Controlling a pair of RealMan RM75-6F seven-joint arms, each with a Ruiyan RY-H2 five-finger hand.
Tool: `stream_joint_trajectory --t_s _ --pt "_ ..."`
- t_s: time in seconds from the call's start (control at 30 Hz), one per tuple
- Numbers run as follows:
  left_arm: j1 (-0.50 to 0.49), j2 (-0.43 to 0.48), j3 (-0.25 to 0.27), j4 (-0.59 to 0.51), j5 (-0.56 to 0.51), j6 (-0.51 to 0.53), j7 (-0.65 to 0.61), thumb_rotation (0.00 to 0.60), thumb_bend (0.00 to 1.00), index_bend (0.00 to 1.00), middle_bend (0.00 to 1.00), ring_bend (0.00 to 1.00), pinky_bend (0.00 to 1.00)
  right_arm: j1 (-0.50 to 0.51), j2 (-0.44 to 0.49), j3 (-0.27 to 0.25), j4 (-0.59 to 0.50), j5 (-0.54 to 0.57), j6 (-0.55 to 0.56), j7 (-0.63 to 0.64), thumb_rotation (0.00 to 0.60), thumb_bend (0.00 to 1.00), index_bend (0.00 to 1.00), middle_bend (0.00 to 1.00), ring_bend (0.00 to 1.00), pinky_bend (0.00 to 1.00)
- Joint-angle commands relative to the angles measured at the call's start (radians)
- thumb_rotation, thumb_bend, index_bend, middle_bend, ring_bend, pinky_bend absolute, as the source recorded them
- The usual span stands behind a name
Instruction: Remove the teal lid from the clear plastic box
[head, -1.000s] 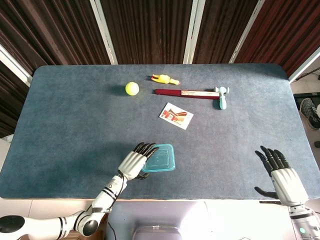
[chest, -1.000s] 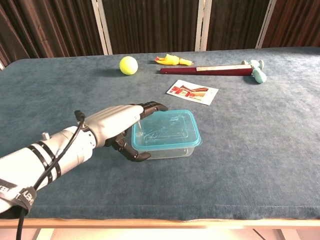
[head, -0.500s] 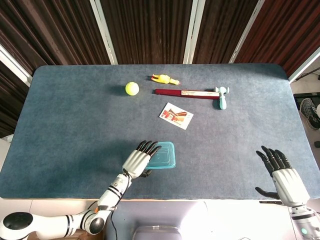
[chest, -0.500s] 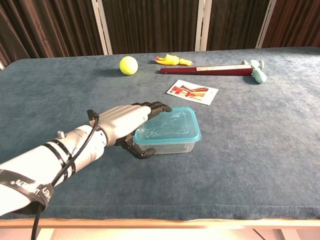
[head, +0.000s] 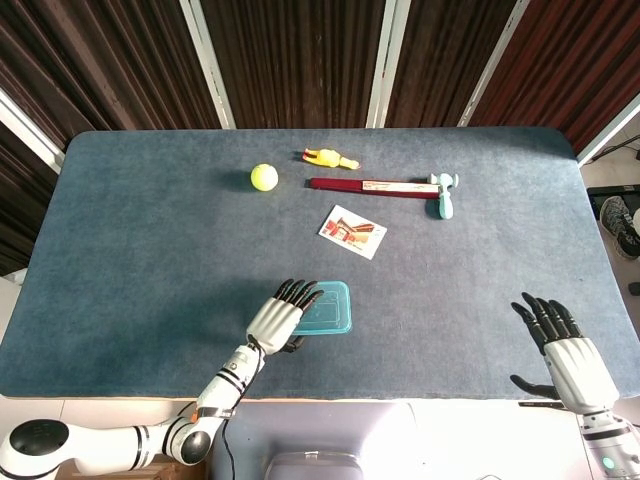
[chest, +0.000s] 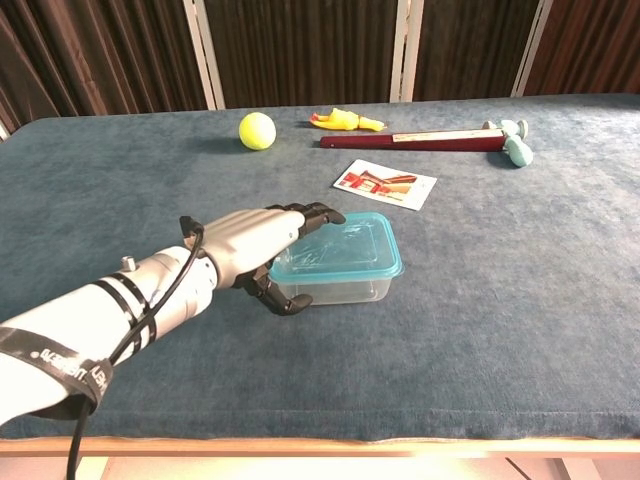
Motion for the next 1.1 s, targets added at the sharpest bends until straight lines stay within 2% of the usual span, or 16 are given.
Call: stream_joint_trajectory --t_s 0.03,0.37,1.1 --pt "-0.008 0.018 -0.009 -0.021 -0.033 -0.021 -0.003 0.600 0.36 0.00 0.00 0.00 0.11 0.000 0.000 0.000 0.000 0.000 0.000 0.001 0.600 0.18 0.00 0.00 0.00 0.00" --pt "-0.024 0.071 -0.002 -0.096 -0.073 -0.029 0.006 0.600 0.44 0.00 0.00 0.02 0.14 -0.002 -0.002 -0.002 0.000 -0.006 0.005 -0.004 0.600 0.18 0.00 0.00 0.00 0.00" --pt "-0.043 0.111 0.016 -0.159 -0.098 -0.019 -0.024 0.600 0.44 0.00 0.00 0.00 0.11 -0.006 0.001 -0.004 0.000 -0.013 0.014 0.003 0.600 0.18 0.00 0.00 0.00 0.00"
